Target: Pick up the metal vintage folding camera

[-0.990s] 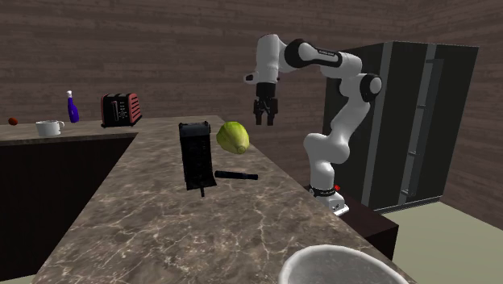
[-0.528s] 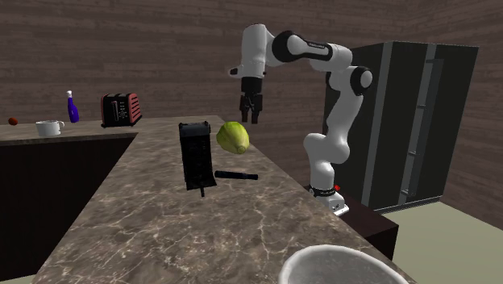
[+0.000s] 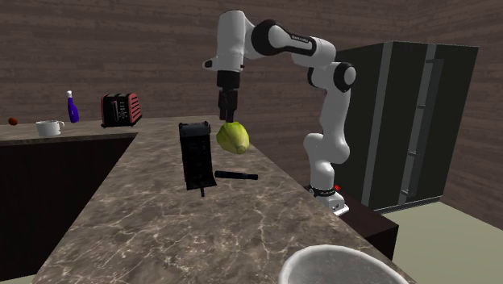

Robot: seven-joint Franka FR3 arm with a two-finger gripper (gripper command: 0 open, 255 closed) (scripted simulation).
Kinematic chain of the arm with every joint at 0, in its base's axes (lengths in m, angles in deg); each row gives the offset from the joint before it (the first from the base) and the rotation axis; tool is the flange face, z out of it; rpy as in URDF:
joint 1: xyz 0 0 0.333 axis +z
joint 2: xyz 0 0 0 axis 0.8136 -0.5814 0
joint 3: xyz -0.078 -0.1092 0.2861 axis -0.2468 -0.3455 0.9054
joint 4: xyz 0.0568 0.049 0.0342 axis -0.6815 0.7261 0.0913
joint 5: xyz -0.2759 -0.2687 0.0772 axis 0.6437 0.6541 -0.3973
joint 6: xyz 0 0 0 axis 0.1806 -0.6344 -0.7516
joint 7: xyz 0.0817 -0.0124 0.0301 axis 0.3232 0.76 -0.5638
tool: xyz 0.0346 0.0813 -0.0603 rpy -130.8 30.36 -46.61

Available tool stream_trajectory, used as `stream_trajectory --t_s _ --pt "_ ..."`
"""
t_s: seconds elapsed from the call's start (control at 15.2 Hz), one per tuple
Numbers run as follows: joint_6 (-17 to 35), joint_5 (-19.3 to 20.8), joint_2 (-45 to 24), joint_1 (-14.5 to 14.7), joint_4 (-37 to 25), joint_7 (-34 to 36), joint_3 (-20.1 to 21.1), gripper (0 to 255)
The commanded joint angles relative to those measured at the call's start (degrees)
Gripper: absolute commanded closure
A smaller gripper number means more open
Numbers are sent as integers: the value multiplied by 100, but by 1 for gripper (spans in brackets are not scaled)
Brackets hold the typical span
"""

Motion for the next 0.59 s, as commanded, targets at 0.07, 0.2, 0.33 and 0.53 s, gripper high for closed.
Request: stream_trajectory --t_s 0.07,0.2,0.33,0.53 --pt "-210 208 -775 31 -966 297 138 0" --pt "-412 376 -1330 84 -1700 494 219 0" --pt "-682 565 -1942 173 -2552 680 281 0" --pt "-811 691 -2344 256 -3062 790 296 0"
